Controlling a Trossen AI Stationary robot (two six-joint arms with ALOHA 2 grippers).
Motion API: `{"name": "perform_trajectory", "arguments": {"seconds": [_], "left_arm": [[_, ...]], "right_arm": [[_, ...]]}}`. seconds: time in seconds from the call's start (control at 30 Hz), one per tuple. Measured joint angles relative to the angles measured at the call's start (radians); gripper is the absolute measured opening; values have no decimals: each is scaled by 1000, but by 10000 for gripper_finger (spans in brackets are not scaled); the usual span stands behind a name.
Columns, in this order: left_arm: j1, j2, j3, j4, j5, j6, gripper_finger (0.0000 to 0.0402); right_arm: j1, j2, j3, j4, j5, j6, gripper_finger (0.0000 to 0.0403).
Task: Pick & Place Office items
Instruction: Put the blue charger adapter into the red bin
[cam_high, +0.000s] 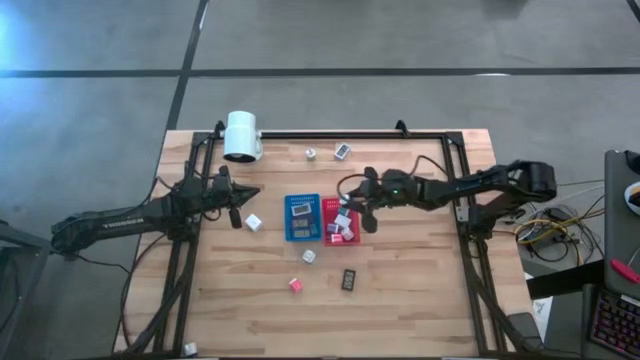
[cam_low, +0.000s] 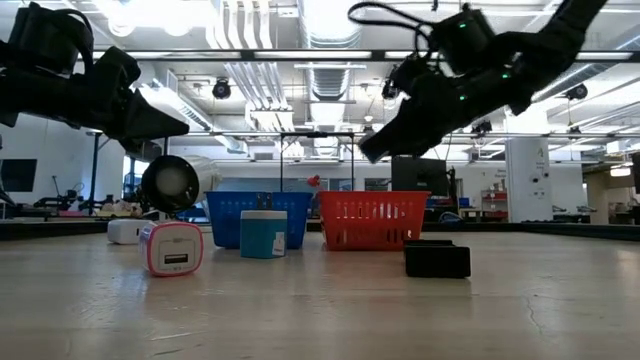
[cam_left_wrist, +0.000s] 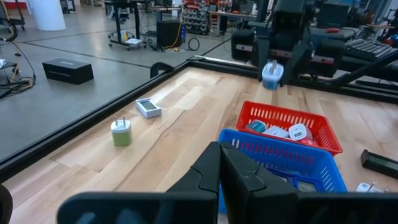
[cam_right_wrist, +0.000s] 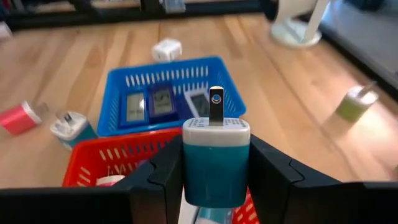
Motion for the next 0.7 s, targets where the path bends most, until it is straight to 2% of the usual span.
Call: {"name": "perform_trajectory", "arguments": {"seconds": [0.43,0.7], "left_arm": [[0,0,0,-14,-3,2,12],[0,0,0,-4,-2,-13,12]], "right_arm": [[81,204,274,-402,3,-74,130],[95,276,342,-490,3,-98,130]]}}
